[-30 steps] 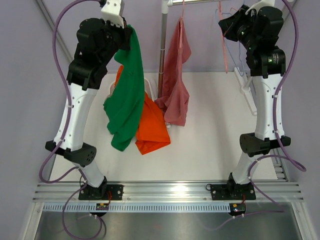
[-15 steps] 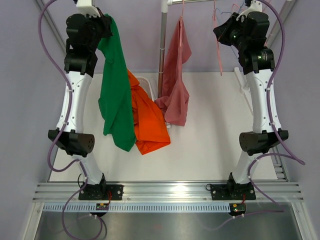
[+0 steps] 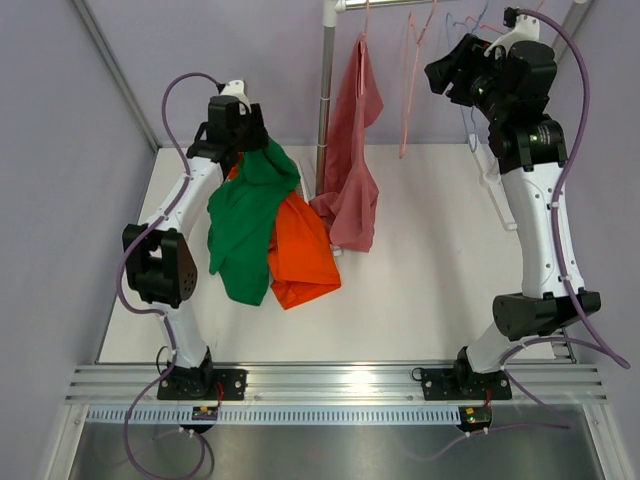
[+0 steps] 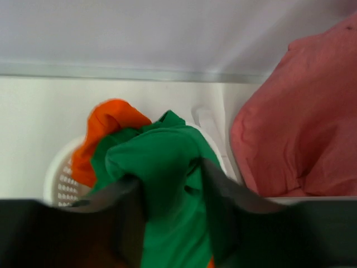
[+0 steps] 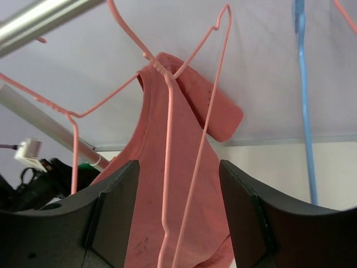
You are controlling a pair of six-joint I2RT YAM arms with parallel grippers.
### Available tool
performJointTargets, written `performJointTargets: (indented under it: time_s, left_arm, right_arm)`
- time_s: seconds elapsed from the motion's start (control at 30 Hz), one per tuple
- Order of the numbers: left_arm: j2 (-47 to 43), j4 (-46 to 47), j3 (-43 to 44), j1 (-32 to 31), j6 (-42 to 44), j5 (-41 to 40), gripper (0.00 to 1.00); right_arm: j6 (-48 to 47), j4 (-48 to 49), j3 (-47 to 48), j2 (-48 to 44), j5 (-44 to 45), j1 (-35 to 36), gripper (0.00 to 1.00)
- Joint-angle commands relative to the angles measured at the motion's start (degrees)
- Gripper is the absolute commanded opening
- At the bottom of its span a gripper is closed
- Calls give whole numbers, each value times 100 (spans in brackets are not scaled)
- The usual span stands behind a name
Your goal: Remove the t-shirt from the hanger
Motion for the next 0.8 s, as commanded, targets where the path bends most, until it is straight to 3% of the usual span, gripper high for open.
performJointTargets:
  time_s: [0.0, 0.03, 0.07, 0.3, 0.5, 0.77]
  left_arm:
    - [-653, 513, -124, -402, 70, -605, 64]
    - [-723, 513, -221, -542, 140, -710, 92]
    - [-863, 487, -265, -613, 176, -763, 99]
    - [-2091, 539, -950, -1682, 650, -1290, 99]
    - [-3166, 742, -1523, -2703, 1142, -1827, 99]
    - [-3325, 548, -1496, -3293, 1301, -1757, 99]
  right_arm:
    - [-175, 139, 61, -484, 122, 99, 68]
    - [-175, 51, 79, -537, 123, 126, 68]
    - [-158, -2, 149, -625, 88, 144, 68]
    - [141, -950, 1475, -29, -720, 363, 66]
    - [378, -987, 2004, 630, -1028, 689, 64]
    - [625, -960, 2610, 1281, -1301, 742, 63]
